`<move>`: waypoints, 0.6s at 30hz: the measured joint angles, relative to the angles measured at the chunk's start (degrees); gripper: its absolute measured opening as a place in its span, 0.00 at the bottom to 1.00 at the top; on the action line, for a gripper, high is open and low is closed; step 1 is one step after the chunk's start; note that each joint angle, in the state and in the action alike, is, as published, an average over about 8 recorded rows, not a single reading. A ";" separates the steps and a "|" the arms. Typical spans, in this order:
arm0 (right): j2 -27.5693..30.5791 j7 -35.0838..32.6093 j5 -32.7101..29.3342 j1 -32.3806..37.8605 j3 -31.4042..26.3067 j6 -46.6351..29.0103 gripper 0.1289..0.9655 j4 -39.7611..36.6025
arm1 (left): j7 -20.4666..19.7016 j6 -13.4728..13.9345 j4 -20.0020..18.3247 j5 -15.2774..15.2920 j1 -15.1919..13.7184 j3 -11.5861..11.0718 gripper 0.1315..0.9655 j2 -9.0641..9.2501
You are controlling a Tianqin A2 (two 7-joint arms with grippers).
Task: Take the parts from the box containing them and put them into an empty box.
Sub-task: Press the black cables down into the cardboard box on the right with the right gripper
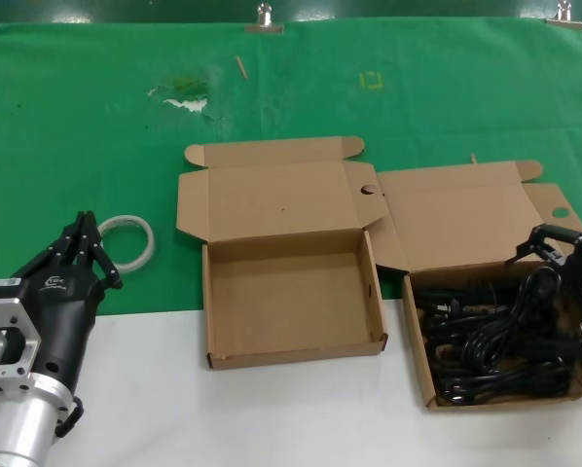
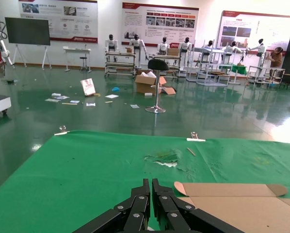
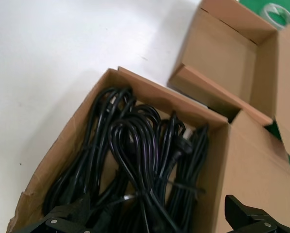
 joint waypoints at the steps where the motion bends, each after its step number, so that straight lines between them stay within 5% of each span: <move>1: -0.41 -0.57 -0.42 0.19 0.13 -0.12 1.00 -0.40 | 0.00 0.00 0.00 0.00 0.00 0.00 0.03 0.00; 18: -3.95 -7.17 -6.23 -0.72 1.53 1.60 1.00 -1.82 | 0.00 0.01 0.00 0.01 0.00 -0.01 0.03 0.00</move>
